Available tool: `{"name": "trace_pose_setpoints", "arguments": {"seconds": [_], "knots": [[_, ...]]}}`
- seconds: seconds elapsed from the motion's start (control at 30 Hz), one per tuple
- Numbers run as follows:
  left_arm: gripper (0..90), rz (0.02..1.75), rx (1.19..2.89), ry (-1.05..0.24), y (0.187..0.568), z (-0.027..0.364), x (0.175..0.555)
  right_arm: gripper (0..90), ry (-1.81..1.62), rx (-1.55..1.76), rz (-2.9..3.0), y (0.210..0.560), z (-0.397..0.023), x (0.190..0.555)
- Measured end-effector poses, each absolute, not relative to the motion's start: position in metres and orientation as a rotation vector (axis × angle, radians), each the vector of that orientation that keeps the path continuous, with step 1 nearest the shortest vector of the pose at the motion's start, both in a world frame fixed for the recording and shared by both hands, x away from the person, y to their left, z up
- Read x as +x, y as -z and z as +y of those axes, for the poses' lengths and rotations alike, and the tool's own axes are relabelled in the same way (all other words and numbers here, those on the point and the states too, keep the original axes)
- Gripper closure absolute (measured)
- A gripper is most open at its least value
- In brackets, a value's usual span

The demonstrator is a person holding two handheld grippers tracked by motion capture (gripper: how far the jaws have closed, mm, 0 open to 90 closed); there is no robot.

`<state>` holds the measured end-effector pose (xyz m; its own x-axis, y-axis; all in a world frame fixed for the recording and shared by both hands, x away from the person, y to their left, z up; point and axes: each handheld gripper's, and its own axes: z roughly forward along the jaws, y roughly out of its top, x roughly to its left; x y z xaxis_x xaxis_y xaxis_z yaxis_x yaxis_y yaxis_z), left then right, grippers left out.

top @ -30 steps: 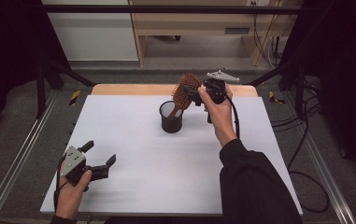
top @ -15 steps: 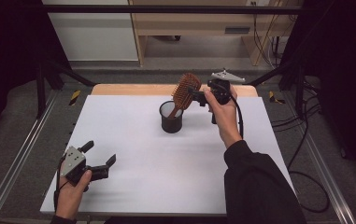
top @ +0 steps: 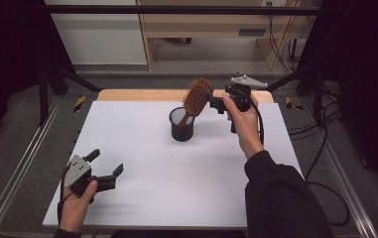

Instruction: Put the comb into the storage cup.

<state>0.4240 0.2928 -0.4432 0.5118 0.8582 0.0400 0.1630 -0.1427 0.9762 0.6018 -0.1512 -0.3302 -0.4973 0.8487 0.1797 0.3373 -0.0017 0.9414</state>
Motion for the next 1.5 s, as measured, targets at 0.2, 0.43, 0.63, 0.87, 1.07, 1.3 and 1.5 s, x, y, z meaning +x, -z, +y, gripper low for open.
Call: {"name": "trace_pose_setpoints", "arguments": {"seconds": [0.2,0.43,0.63,0.87,1.07,1.3,1.5], "knots": [[2.2,0.890,1.627,-0.771,0.443,0.293,0.424,11.5,-1.507,1.209,1.819,0.325,-0.157,0.598],[2.2,0.890,1.623,-0.770,0.443,0.294,0.422,7.3,-1.497,1.179,1.786,0.318,-0.164,0.590],[2.2,0.888,1.624,-0.769,0.443,0.293,0.422,4.7,-1.450,1.168,1.754,0.318,-0.167,0.583],[2.2,0.892,1.626,-0.768,0.444,0.294,0.422,3.6,-1.435,1.152,1.707,0.321,-0.174,0.574],[2.2,0.896,1.623,-0.771,0.444,0.294,0.422,4.4,-1.447,1.166,1.662,0.325,-0.188,0.566],[2.2,0.903,1.617,-0.772,0.444,0.296,0.422,6.6,-1.436,1.121,1.677,0.327,-0.202,0.552],[2.2,0.906,1.616,-0.776,0.444,0.296,0.421,7.9,-1.451,1.094,1.665,0.330,-0.212,0.539]]}}
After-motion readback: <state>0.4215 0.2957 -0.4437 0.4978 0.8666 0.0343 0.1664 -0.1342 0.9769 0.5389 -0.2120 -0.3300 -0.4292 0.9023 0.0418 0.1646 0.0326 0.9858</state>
